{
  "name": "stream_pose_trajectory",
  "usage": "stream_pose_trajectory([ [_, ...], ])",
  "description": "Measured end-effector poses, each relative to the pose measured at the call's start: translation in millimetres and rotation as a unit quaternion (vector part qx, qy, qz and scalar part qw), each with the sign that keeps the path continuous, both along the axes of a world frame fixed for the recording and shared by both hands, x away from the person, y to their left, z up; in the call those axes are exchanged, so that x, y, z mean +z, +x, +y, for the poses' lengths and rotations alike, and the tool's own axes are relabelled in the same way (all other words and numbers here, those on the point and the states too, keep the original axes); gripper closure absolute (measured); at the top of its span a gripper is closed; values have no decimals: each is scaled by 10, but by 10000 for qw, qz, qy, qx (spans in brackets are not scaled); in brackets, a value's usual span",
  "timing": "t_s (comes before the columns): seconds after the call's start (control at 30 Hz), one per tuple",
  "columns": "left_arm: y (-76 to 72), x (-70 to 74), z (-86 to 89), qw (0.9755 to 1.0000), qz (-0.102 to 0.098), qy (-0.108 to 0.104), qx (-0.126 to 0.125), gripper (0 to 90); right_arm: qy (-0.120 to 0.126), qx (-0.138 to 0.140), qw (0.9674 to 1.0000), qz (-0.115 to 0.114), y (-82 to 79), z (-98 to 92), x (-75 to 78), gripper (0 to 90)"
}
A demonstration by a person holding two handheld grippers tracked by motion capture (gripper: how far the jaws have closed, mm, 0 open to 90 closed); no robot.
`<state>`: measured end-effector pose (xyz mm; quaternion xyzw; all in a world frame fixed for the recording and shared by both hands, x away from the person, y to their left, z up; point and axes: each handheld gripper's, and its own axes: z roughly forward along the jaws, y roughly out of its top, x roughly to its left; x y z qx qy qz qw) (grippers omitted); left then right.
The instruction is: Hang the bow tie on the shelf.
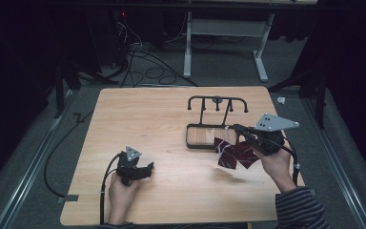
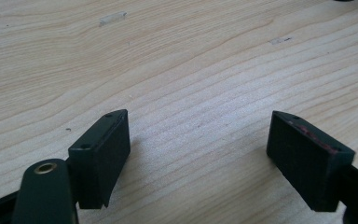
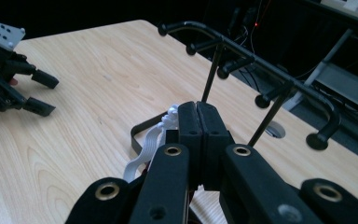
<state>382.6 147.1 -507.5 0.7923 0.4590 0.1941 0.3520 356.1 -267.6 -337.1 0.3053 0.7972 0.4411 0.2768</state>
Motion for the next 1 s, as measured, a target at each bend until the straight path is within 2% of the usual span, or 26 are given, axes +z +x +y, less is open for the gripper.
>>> stream_pose_trajectory([
  [0.1, 0, 0, 0, 10000, 0, -1, 0, 218, 4, 19, 10000, -46, 26, 19, 58, 900],
  [0.53, 0, 0, 0, 10000, 1, 0, 1, 218, 86, 46, 10000, 6, 185, 86, 170, 900],
  [1.0, 0, 0, 0, 10000, 1, 1, -2, 218, 177, 26, 9998, 110, 360, 134, 207, 900],
])
